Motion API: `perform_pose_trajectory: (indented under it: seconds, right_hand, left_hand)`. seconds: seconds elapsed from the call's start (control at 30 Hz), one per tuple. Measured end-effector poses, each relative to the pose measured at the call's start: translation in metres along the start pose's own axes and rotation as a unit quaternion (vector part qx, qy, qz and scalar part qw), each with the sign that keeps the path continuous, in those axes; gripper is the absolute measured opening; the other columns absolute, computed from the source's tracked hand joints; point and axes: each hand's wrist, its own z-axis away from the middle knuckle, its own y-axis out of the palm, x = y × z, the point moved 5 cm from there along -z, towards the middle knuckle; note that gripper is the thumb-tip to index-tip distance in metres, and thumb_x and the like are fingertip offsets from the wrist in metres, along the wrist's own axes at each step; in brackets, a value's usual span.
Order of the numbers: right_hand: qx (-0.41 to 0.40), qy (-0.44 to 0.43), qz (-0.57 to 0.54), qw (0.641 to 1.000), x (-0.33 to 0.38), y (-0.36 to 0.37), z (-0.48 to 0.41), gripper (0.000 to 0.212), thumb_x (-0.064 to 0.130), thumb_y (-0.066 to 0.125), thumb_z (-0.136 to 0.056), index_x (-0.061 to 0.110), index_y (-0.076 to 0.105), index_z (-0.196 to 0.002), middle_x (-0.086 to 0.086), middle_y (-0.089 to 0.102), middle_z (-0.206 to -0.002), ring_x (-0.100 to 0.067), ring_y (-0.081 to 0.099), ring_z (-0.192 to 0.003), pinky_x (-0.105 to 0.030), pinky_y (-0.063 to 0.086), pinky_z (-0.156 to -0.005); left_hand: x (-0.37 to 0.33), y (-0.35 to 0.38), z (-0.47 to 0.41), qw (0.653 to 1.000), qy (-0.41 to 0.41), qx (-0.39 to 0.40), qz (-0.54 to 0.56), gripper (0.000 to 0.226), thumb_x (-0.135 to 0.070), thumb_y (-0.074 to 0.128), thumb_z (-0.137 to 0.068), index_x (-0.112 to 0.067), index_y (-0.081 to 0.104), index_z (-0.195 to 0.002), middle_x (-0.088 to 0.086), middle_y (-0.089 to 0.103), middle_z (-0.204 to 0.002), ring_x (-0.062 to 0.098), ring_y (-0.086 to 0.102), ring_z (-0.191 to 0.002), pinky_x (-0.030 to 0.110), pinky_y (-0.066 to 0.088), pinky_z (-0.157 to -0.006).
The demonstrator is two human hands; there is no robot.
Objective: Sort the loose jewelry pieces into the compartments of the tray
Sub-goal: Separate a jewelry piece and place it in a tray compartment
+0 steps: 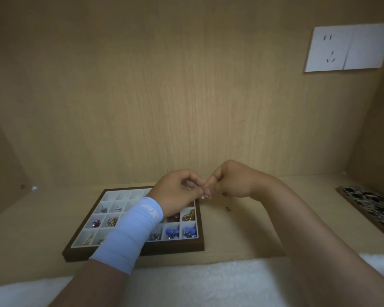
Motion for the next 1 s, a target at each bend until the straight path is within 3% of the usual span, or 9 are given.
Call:
perform_pose_trajectory:
  seconds: [0.13,0.23,0.37,0.5,0.67,0.77,0.87,1.0]
  right_hand:
    - [-0.034,-0.006,-0.130,0.991,0.009,-0.001,0.003,0.011,0.020,0.077,-0.087,0.012,0.080,-0.094,0.004,0.075,-0.074,-0.003,0.047,-0.046,-0.016,0.033,-0.041]
    - [-0.070,-0.034,-0.172,0.982,0.021,0.004,0.000,0.010,0.019,0.076,-0.088,0.012,0.080,-0.093,0.005,0.074,-0.070,-0.001,0.048,-0.045,-0.014,0.036,-0.042]
    - [-0.144,-0.089,-0.166,0.972,0.040,0.012,-0.009,0.008,0.018,0.078,-0.085,0.012,0.080,-0.089,0.014,0.069,-0.059,0.008,0.055,-0.046,-0.005,0.039,-0.047]
    - [-0.178,-0.111,-0.127,0.969,0.059,0.020,-0.026,0.009,0.022,0.080,-0.084,0.013,0.080,-0.085,0.011,0.071,-0.065,0.008,0.060,-0.058,-0.007,0.046,-0.059]
    - [-0.132,-0.112,-0.100,0.980,0.081,0.036,-0.055,0.009,0.017,0.075,-0.088,0.009,0.079,-0.085,0.014,0.067,-0.058,0.008,0.054,-0.046,-0.006,0.038,-0.048]
    - [-0.119,-0.123,-0.025,0.985,0.092,0.048,-0.073,0.014,0.024,0.075,-0.087,0.011,0.079,-0.084,0.004,0.074,-0.073,0.002,0.063,-0.064,-0.019,0.051,-0.063]
    - [-0.105,-0.129,0.032,0.986,0.100,0.065,-0.091,0.013,0.028,0.074,-0.087,0.016,0.079,-0.083,0.004,0.076,-0.081,-0.009,0.070,-0.081,-0.034,0.058,-0.082]
    - [-0.084,-0.116,0.110,0.983,0.099,0.092,-0.108,0.015,0.031,0.070,-0.088,0.020,0.076,-0.079,0.005,0.073,-0.076,-0.011,0.068,-0.075,-0.036,0.058,-0.076]
  left_hand:
    - [0.000,-0.021,-0.001,0.998,-0.017,0.013,0.066,0.014,-0.023,0.072,-0.085,-0.026,0.070,-0.098,-0.008,0.075,-0.087,0.003,0.069,-0.077,0.019,0.051,-0.069]
    - [0.001,-0.036,-0.001,0.993,-0.028,0.022,0.111,0.019,-0.023,0.076,-0.083,-0.021,0.071,-0.101,-0.004,0.077,-0.086,0.005,0.070,-0.073,0.012,0.048,-0.058]
    - [0.006,-0.062,-0.002,0.991,-0.012,-0.019,0.135,0.016,-0.018,0.080,-0.079,-0.017,0.075,-0.094,-0.003,0.076,-0.077,0.000,0.065,-0.063,0.009,0.047,-0.056]
    - [0.018,-0.084,-0.002,0.986,0.002,-0.063,0.156,0.012,-0.016,0.080,-0.079,-0.018,0.076,-0.089,0.003,0.076,-0.080,0.002,0.063,-0.062,0.011,0.046,-0.055]
    - [0.043,-0.103,-0.003,0.977,-0.015,-0.107,0.185,0.006,-0.015,0.076,-0.082,-0.016,0.076,-0.089,0.000,0.076,-0.079,0.003,0.062,-0.060,0.011,0.046,-0.055]
    - [0.063,-0.114,-0.003,0.974,-0.035,-0.131,0.180,0.004,-0.015,0.075,-0.084,-0.018,0.076,-0.087,0.001,0.077,-0.080,0.003,0.061,-0.060,0.014,0.048,-0.060]
    - [0.084,-0.123,-0.004,0.972,-0.063,-0.147,0.169,0.014,-0.013,0.078,-0.080,-0.020,0.073,-0.091,-0.001,0.073,-0.072,0.008,0.062,-0.063,0.026,0.053,-0.073]
    - [0.109,-0.128,-0.004,0.983,-0.110,-0.124,0.077,0.006,-0.020,0.077,-0.078,-0.024,0.074,-0.081,-0.013,0.067,-0.063,0.001,0.060,-0.060,0.025,0.049,-0.072]
